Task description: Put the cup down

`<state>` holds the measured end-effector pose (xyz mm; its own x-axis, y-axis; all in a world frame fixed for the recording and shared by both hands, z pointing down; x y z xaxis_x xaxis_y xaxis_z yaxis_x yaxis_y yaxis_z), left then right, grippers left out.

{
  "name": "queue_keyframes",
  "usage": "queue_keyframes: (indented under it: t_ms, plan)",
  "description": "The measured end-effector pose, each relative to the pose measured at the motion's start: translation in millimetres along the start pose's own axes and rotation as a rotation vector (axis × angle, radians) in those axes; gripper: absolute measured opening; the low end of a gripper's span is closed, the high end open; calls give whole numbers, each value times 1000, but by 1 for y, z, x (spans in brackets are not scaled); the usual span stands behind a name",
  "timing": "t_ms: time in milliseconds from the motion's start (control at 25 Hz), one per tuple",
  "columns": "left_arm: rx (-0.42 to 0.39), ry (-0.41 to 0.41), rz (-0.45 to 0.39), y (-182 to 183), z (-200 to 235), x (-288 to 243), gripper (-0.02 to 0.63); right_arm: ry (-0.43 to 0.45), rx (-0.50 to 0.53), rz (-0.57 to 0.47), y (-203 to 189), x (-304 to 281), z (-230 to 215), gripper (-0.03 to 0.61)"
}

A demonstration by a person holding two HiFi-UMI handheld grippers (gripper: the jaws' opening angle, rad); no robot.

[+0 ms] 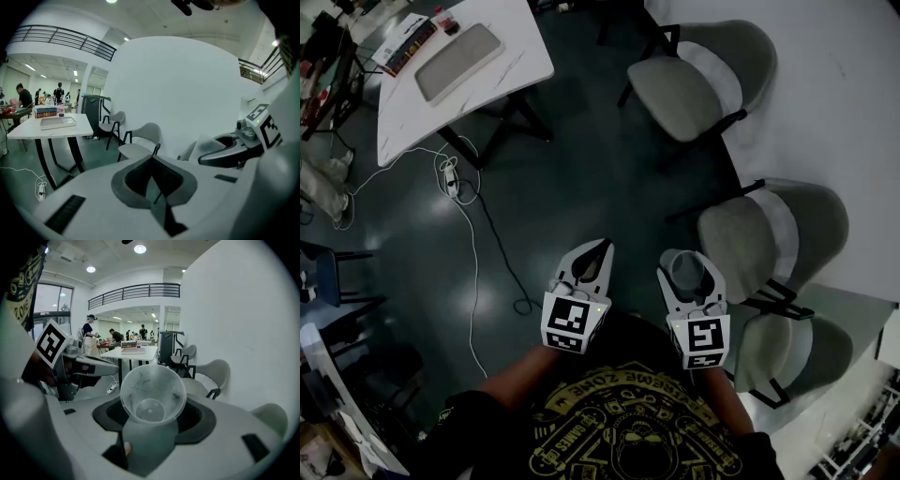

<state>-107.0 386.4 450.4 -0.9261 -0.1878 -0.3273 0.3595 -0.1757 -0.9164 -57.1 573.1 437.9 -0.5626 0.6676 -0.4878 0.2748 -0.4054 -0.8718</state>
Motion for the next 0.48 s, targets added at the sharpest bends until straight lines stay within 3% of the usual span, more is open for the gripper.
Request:
queue_keyframes:
  t_ms: [480]
  plan:
    - [16,35,-54,21,58,2,11,2,48,-34,47,-44,21,272]
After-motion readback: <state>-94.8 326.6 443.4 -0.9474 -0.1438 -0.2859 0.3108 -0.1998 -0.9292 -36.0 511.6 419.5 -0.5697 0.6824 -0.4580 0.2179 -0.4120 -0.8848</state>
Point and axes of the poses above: the fingertips, and each gripper's own axes: x backward along the fingers, z to its left, y out of its top, the point moved 7 cm from there along x, backward along the fingers, and after that the axes turned 4 degrees about -z, right-handed, at the moved point
